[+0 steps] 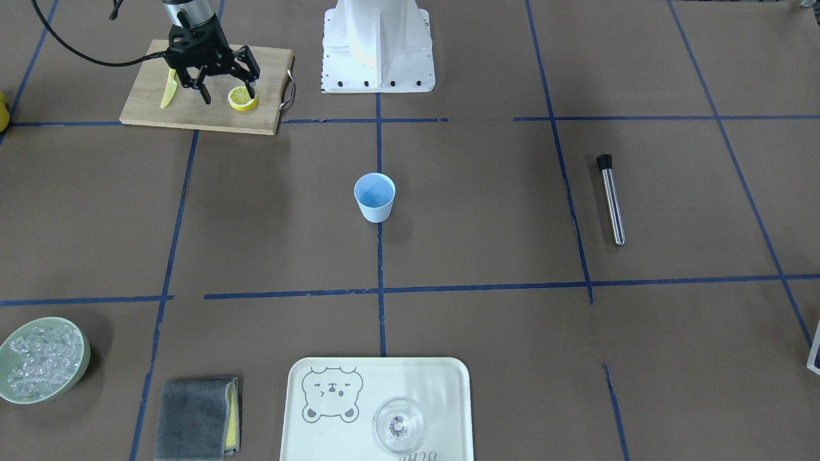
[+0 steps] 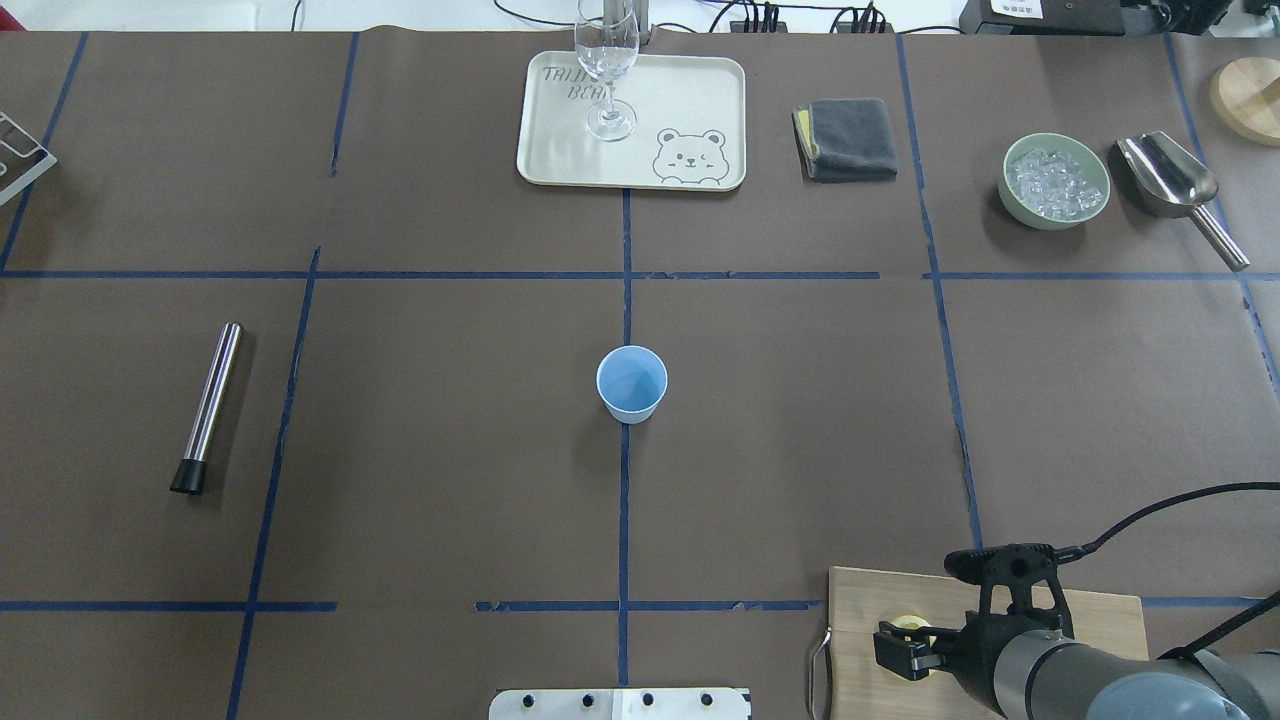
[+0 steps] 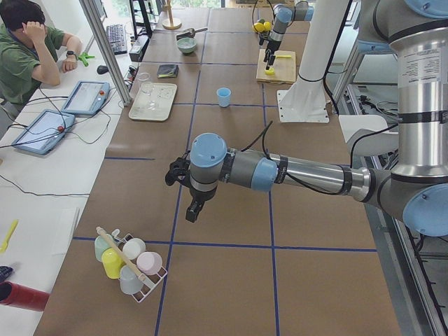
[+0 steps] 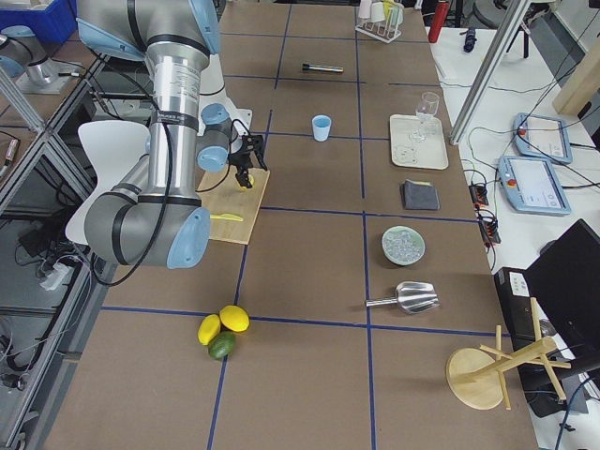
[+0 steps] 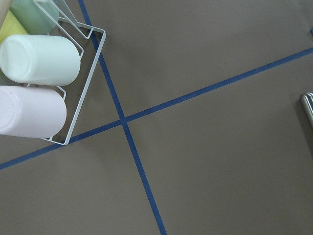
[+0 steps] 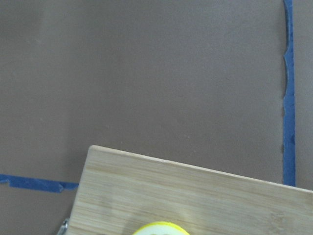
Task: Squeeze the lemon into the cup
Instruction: 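Reach the right gripper down to the lemon slice on the cutting board and grasp it, then lift the lemon slice off the board with the right gripper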
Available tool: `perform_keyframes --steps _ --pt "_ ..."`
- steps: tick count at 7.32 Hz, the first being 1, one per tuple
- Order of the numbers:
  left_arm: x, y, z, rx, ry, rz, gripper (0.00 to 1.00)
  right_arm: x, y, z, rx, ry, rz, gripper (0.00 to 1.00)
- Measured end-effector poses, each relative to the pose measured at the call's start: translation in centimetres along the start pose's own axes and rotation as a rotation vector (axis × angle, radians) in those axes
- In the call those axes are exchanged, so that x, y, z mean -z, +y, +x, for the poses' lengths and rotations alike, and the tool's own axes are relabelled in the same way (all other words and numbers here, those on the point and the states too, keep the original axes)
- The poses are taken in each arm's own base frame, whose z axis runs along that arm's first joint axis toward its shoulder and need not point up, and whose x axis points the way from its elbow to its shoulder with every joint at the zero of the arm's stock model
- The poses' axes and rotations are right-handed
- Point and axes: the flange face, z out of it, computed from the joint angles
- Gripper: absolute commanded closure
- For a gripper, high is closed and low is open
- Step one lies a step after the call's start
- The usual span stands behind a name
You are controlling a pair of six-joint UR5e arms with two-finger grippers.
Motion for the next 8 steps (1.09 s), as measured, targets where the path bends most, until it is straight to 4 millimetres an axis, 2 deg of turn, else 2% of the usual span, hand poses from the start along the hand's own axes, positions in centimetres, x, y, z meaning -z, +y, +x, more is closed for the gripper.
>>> perform_keyframes --steps 2,5,8 --pt "0.0 0.0 0.0 -0.002 -0.001 0.002 0.0 -0.6 0.7 0.0 0.014 0.008 0.002 0.0" --pt "0.1 -0.1 0.1 -0.004 0.0 0.002 0.0 -1.4 1.0 -1.5 0.013 -0.007 0.002 0.0" --pt "0.1 -0.1 0.2 -0.004 0.0 0.002 0.0 -2.1 1.3 -1.4 0.027 0.031 -0.003 0.04"
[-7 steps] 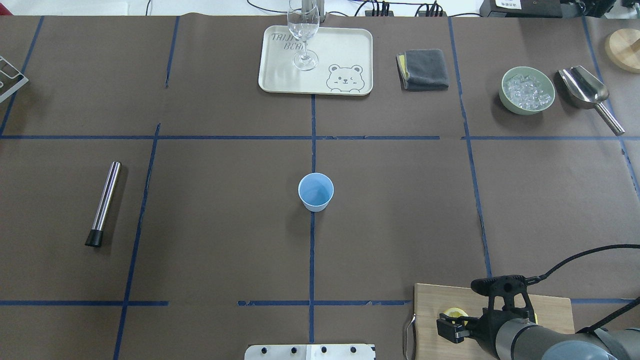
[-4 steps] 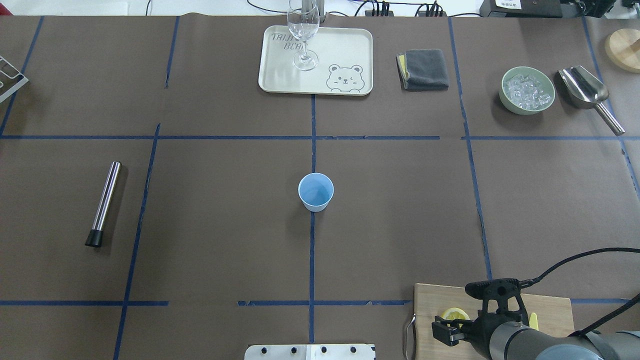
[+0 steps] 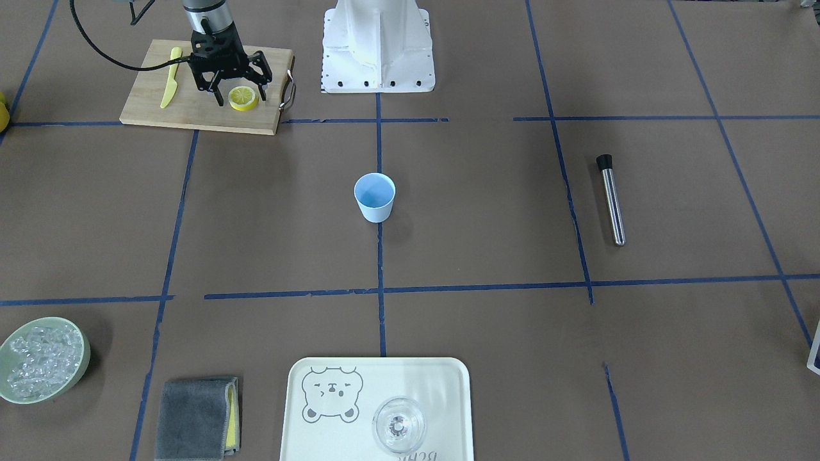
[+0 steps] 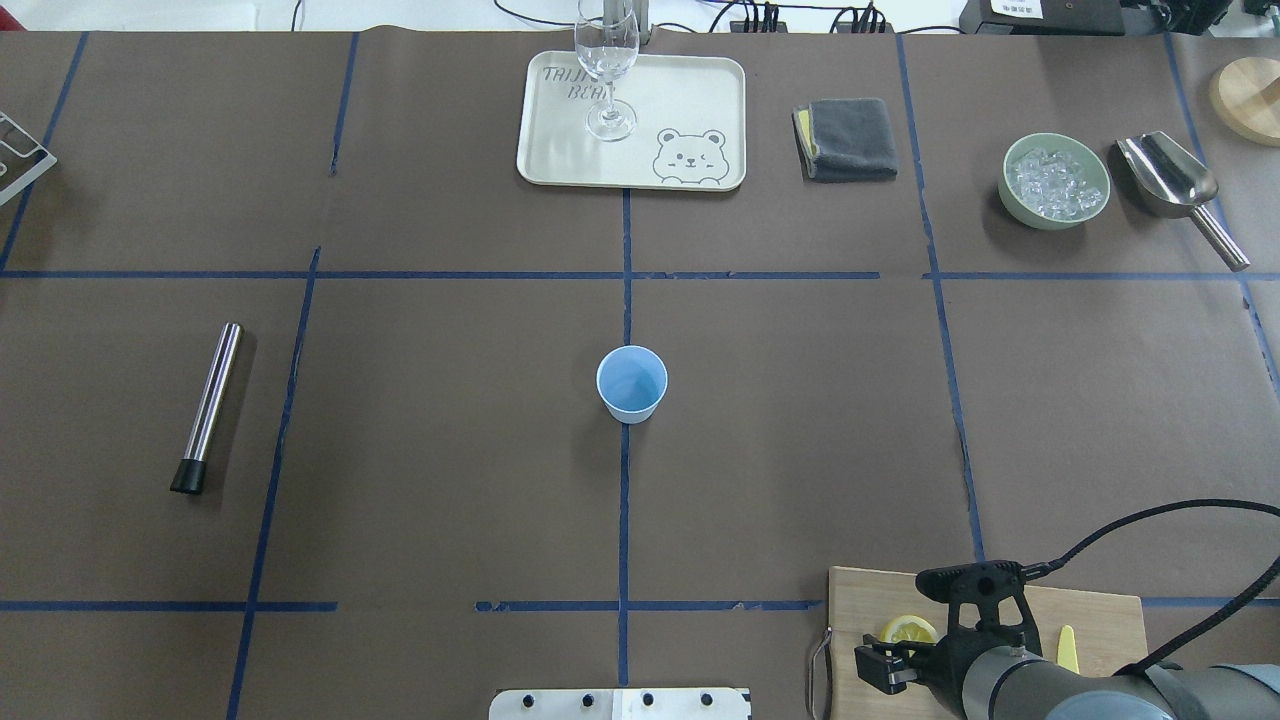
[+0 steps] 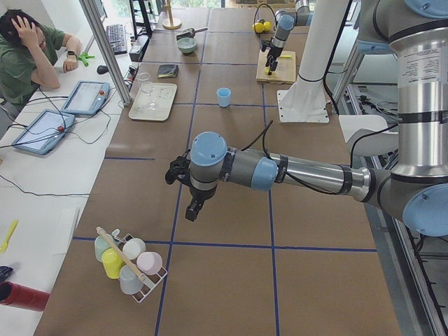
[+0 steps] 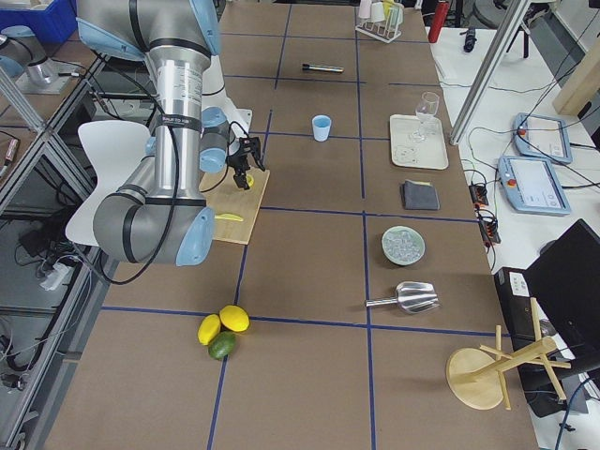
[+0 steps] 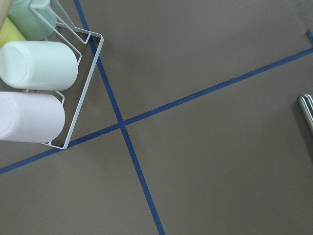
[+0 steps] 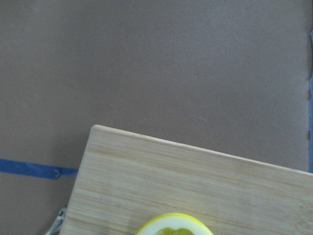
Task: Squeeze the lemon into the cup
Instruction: 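Lift the lemon slice off the board with the right gripper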
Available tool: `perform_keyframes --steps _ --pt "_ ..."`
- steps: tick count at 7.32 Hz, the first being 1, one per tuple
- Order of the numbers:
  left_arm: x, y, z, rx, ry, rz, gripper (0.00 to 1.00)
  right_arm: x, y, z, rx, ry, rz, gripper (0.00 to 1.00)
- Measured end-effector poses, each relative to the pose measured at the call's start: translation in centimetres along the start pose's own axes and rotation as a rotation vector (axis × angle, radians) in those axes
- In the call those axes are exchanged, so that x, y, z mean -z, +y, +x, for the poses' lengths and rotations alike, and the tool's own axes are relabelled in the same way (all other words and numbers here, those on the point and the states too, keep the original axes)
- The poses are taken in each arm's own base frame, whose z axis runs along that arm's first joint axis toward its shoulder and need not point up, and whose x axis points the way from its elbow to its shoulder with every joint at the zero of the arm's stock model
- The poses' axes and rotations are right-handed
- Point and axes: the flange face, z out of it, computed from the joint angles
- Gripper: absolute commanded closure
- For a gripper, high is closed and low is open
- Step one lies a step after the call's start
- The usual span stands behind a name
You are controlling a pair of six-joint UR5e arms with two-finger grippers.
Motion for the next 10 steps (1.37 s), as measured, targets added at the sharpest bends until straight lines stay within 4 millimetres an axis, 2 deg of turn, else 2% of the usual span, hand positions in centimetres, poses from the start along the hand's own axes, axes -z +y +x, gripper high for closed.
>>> perform_keyframes --steps 1,3,5,6,10 --pt "0.0 0.0 0.0 0.0 0.0 0.0 0.0 0.0 0.0 0.0 0.003 0.006 -0.001 0.17" --pt "0.0 0.0 0.0 0.001 0.0 0.001 0.0 0.0 0.1 -0.1 0.005 0.008 -0.004 0.62" --pt "0.0 0.0 0.0 0.001 0.0 -0.001 0.0 0.2 0.0 -0.1 0.004 0.005 -0.005 0.93" --pt "0.0 0.1 0.0 0.002 0.0 -0.001 0.0 0.2 0.0 -0.2 0.003 0.003 -0.005 1.0" --pt "-0.1 0.1 -0.1 0.003 0.0 -0.003 0.0 2.1 -1.1 -0.7 -0.014 -0.027 0.008 1.0"
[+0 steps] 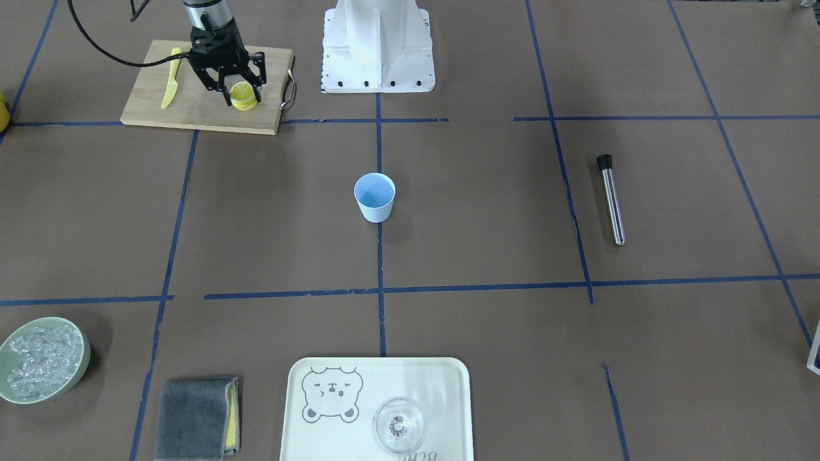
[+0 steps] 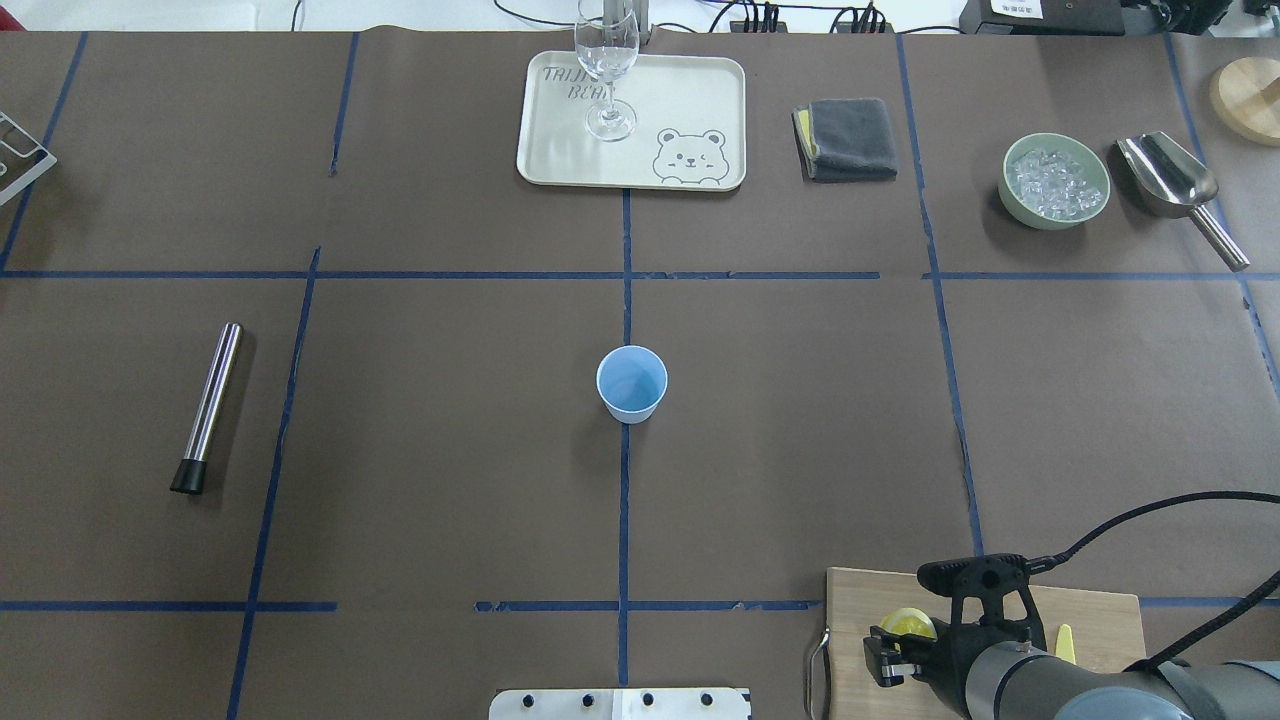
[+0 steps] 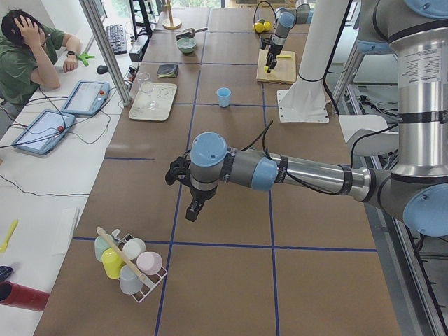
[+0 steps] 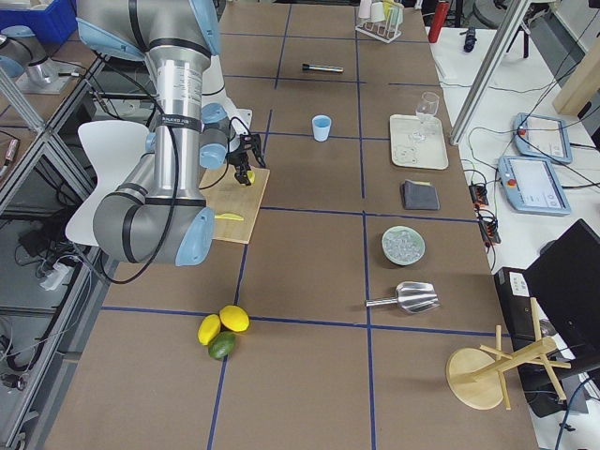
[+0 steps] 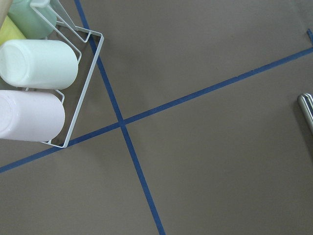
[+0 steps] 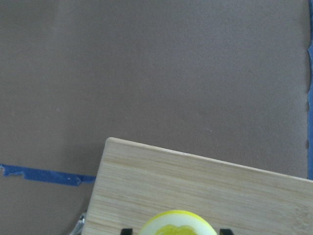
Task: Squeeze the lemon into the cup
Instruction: 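Lift the lemon slice off the board with the right gripper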
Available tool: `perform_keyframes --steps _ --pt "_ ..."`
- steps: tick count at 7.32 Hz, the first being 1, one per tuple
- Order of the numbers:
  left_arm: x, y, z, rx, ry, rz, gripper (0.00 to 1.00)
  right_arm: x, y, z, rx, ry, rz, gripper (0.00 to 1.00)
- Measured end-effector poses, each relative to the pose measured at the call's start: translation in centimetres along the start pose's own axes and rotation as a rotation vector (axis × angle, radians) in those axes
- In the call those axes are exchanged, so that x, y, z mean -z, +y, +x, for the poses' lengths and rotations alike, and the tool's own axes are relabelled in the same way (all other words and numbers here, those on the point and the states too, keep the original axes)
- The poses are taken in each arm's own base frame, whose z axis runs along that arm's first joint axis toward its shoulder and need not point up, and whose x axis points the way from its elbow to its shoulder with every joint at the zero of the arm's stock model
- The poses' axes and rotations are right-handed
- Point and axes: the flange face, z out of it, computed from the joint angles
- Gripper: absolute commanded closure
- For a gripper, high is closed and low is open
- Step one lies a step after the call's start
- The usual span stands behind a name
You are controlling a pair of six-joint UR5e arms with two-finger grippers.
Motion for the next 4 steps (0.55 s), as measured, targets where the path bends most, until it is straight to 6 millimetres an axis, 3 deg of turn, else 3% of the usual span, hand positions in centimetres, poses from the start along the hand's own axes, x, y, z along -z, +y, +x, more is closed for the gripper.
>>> perform_keyframes --steps 2,4 --pt "-0.1 0.1 0.0 0.002 0.0 -0.002 0.0 2.6 -1.4 -0.7 -0.012 0.004 0.002 1.0" --pt "-0.1 0.2 -0.1 0.004 0.001 -0.004 0.0 4.7 -3.8 -2.8 -0.045 0.008 -0.019 1.0"
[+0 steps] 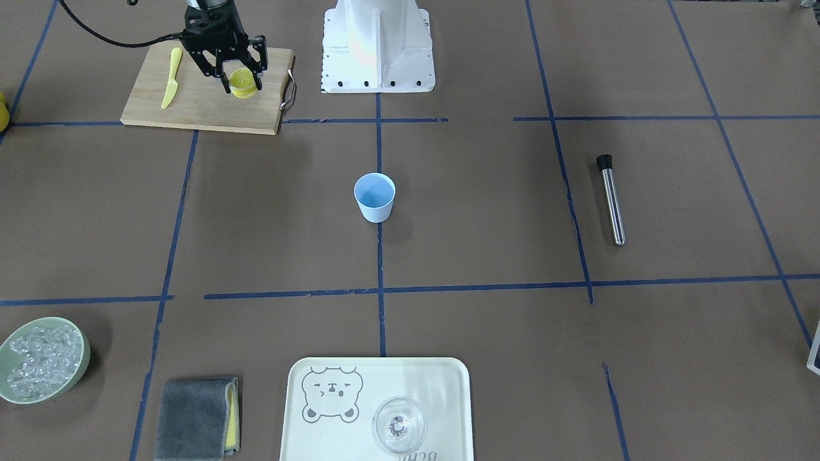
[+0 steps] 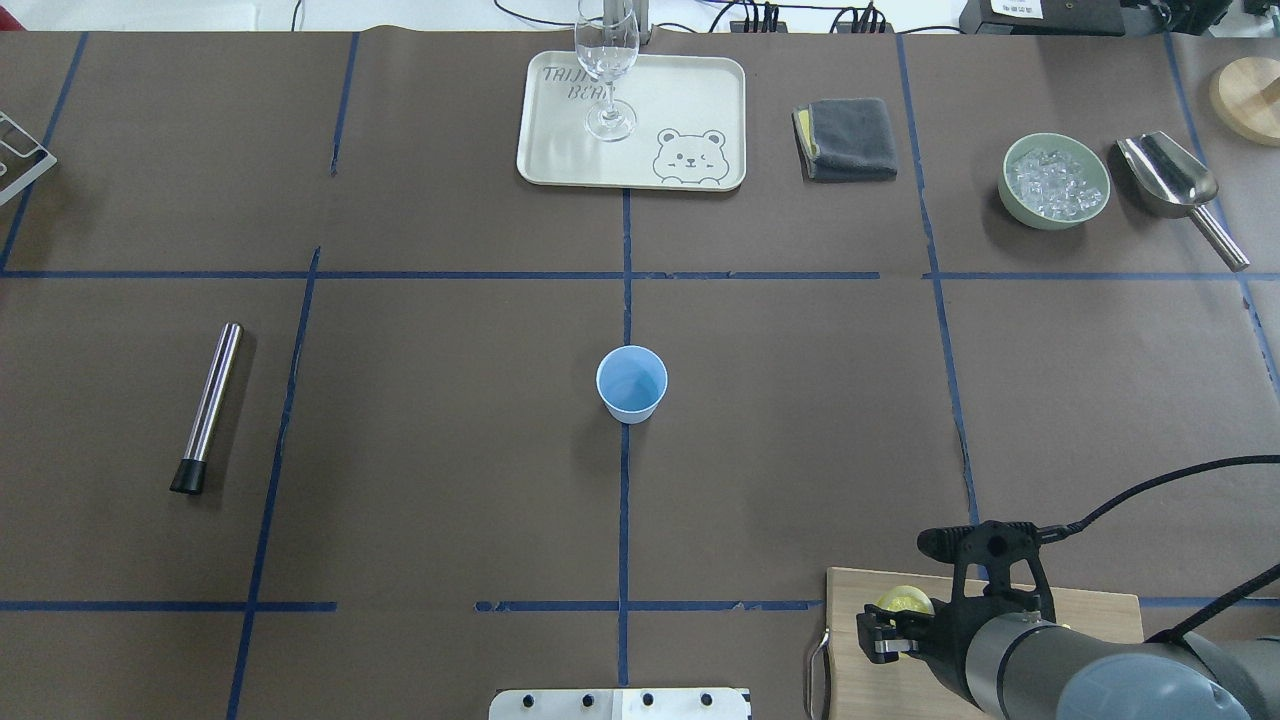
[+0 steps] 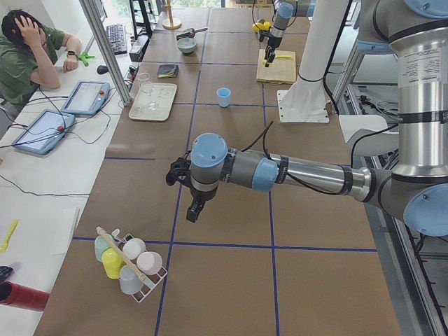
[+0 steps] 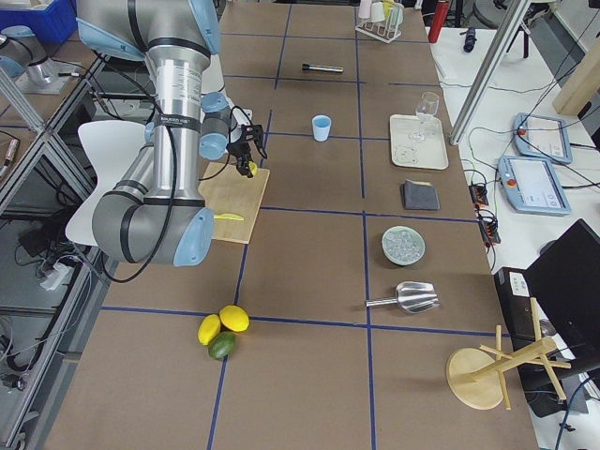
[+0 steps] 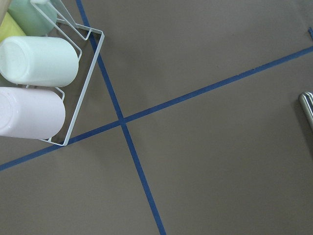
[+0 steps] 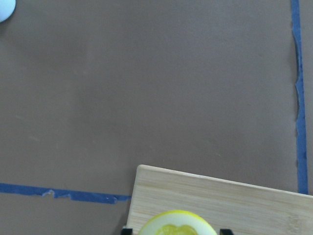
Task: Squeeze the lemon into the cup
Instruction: 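Lift the lemon slice off the board with the right gripper, then carry the lemon slice with the right gripper over the blue cup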
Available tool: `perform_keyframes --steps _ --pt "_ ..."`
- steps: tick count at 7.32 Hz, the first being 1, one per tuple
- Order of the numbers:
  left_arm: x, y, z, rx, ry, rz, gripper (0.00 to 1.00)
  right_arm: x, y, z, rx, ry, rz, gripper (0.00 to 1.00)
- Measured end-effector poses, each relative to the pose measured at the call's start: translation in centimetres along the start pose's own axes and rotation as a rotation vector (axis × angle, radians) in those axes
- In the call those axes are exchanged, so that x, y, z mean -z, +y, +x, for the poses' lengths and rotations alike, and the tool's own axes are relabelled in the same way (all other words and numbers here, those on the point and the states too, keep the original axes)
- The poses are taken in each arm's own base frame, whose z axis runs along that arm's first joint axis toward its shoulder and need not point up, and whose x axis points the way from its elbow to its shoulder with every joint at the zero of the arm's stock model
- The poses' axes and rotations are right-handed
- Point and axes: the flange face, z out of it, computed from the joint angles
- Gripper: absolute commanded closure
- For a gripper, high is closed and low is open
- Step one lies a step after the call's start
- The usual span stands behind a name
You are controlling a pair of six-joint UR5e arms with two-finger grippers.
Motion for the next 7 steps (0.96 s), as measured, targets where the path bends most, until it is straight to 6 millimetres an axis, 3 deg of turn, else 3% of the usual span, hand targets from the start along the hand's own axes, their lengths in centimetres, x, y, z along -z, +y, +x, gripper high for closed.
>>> perform_keyframes --steps 2,4,7 --pt "-0.1 0.1 0.0 0.002 0.0 -0.001 0.0 1.4 -3.7 -5.1 -0.046 0.013 -0.023 1.0" --pt "-0.1 0.1 -0.1 0.002 0.0 -0.002 0.0 3.3 -10.1 -11.3 -0.085 0.033 -0.03 1.0" --pt "-0.1 0.1 -0.1 0.005 0.001 -0.003 0.0 3.8 -18.4 -15.8 -0.114 0.049 -0.018 1.0"
